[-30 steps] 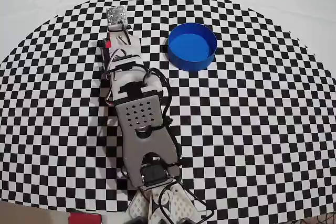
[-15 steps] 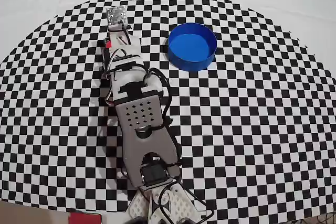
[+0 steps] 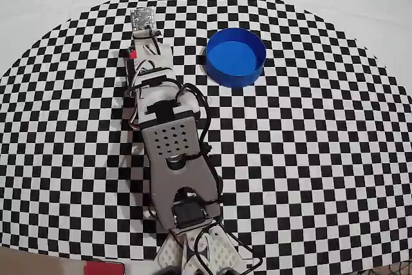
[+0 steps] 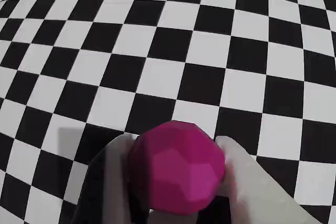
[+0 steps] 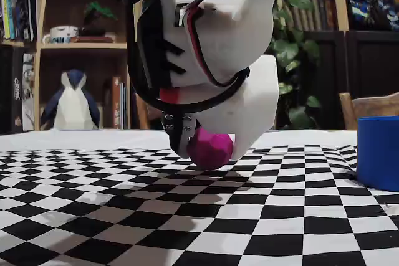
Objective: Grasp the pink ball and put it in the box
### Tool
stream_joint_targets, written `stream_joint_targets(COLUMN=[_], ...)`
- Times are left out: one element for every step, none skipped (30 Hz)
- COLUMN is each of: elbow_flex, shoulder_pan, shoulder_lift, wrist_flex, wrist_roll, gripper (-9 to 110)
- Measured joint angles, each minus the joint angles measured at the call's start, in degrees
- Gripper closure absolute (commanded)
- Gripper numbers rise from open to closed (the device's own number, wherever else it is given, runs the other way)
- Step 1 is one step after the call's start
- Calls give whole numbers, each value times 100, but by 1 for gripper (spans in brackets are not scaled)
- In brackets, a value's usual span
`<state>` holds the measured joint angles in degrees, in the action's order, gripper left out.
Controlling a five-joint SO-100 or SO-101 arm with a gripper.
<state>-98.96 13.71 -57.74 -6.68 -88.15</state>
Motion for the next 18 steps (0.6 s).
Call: stream_joint_targets(elbow_flex=[0, 0, 0, 0, 0, 0, 0, 0, 0, 0, 0, 0, 0, 0, 0, 0, 0, 0], shoulder_pan=[0, 0, 0, 0, 0, 0, 0, 0, 0, 0, 0, 0, 0, 0, 0, 0, 0, 0], shoulder_lift=[-9, -9, -9, -18, -18, -26, -26, -26, -26, -26, -26, -26, -26, -26, -44, -105, -158, -246], wrist_flex=[0, 0, 0, 0, 0, 0, 0, 0, 0, 0, 0, 0, 0, 18, 35, 44, 44, 44], wrist_roll=[0, 0, 0, 0, 0, 0, 0, 0, 0, 0, 0, 0, 0, 0, 0, 0, 0, 0], gripper=[101, 101, 101, 101, 101, 101, 101, 101, 101, 101, 101, 101, 101, 101, 101, 101, 101, 101])
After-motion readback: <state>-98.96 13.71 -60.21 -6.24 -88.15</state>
